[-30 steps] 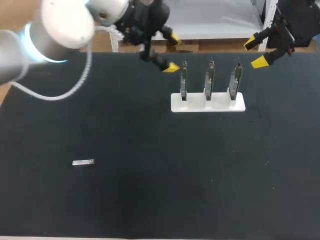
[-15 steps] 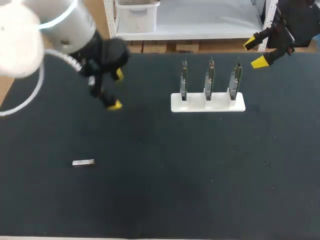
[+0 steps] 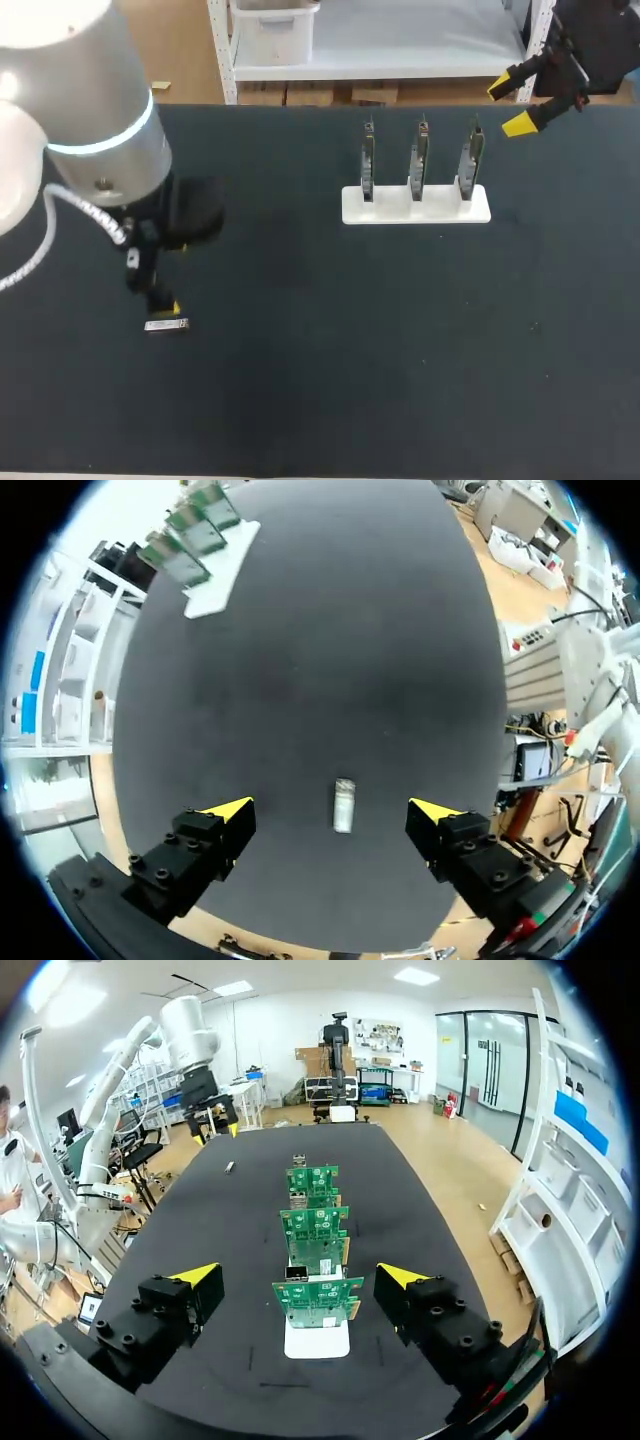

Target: Pick up the optical module with the left hand, and insert it into the network port with the right hand.

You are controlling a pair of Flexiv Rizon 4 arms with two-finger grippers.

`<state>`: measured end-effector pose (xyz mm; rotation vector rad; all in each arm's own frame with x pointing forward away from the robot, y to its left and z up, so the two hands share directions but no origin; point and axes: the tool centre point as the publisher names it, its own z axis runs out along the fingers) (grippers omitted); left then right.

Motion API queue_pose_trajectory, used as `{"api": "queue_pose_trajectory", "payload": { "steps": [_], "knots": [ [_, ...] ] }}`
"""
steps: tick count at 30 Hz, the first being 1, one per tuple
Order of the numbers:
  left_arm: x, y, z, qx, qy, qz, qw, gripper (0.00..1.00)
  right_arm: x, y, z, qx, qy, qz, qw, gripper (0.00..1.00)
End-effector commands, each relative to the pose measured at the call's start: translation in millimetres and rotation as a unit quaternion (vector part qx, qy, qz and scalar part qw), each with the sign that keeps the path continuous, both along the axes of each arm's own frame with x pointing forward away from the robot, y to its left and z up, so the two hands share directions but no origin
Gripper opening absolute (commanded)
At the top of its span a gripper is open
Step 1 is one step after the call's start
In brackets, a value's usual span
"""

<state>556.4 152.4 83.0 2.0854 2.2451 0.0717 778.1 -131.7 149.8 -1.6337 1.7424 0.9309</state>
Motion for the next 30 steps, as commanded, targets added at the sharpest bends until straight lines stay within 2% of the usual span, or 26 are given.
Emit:
{"api": "queue_pose_trajectory", "payload": {
  "steps": [1, 9, 14, 20, 30],
  "knots": [
    [-8.3, 9.5, -8.4, -0.009, 0.003, 0.016, 1.0, 1.0, -1.7, 0.4, 0.3, -0.001, -0.001, -0.002, 1.0, 1.0],
    [-22.7, 20.2, -34.7, -0.03, 0.028, 0.035, 0.999, 1.0, -1.7, 0.4, 0.3, -0.001, -0.001, -0.002, 1.0, 1.0],
    [-24.9, 26.1, -42.2, -0.03, 0.039, 0.028, 0.998, 1.0, -1.7, 0.4, 0.3, -0.001, -0.001, -0.002, 1.0, 1.0],
    [-23.3, 41.5, -53.0, -0.01, 0.05, 0.026, 0.998, 1.0, -1.7, 0.4, 0.3, -0.001, -0.001, -0.002, 1.0, 1.0],
    [-14.8, 44.2, -69.7, -0.009, 0.057, 0.024, 0.998, 1.0, -1.7, 0.4, 0.3, -0.001, -0.001, -0.002, 1.0, 1.0]
  ]
}}
